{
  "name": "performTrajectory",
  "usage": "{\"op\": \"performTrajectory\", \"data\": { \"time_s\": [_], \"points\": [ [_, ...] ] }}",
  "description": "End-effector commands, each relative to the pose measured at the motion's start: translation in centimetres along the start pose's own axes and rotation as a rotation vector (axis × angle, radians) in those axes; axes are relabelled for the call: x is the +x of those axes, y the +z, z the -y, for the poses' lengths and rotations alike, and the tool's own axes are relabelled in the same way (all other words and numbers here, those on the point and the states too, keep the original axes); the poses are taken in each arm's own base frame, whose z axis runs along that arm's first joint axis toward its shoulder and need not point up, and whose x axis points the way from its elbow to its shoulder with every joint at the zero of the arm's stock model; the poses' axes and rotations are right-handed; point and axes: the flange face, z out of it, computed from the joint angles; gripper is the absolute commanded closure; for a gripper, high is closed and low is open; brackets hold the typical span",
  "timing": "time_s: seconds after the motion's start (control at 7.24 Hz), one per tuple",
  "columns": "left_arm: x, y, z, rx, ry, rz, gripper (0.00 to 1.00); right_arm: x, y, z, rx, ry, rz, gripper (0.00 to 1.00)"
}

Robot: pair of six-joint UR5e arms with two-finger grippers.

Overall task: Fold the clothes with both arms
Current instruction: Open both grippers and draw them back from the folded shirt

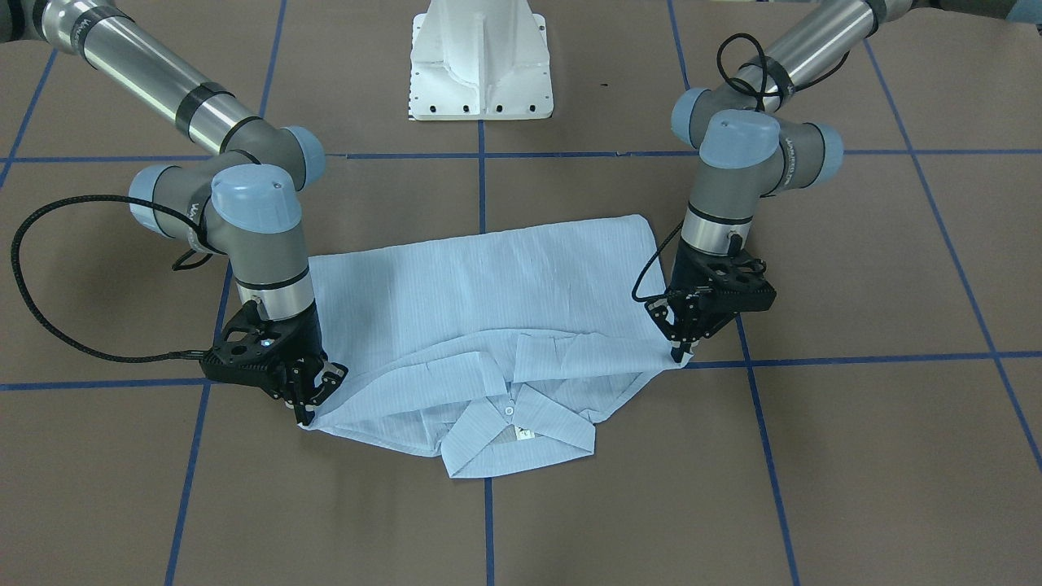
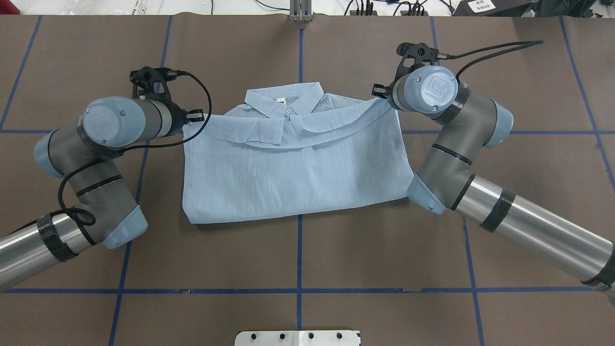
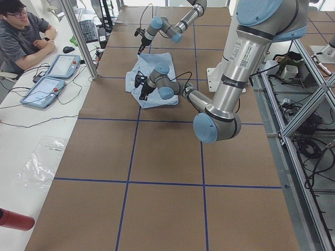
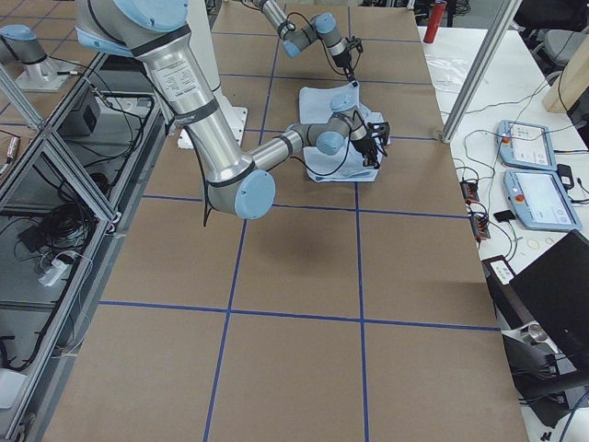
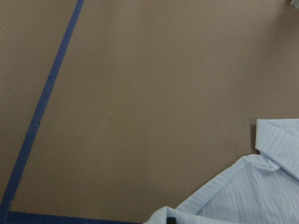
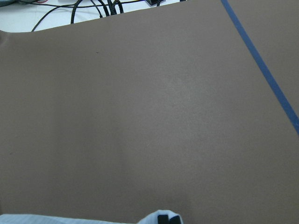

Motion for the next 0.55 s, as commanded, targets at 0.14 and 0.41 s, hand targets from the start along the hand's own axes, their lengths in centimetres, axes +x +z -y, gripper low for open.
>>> {"op": "performTrajectory", "data": {
  "time_s": [0.14, 0.41],
  "points": [
    [0.4, -1.6, 0.7, 0.008, 0.1, -0.034, 0.0, 0.4, -0.2, 0.6, -0.014, -0.002, 0.003, 0.0],
    [0.8, -5.7, -0.9, -0.14, 0.107, -0.166, 0.0, 2.1, -1.6, 3.7, -0.105, -0.073, 0.05, 0.0]
  ]
}}
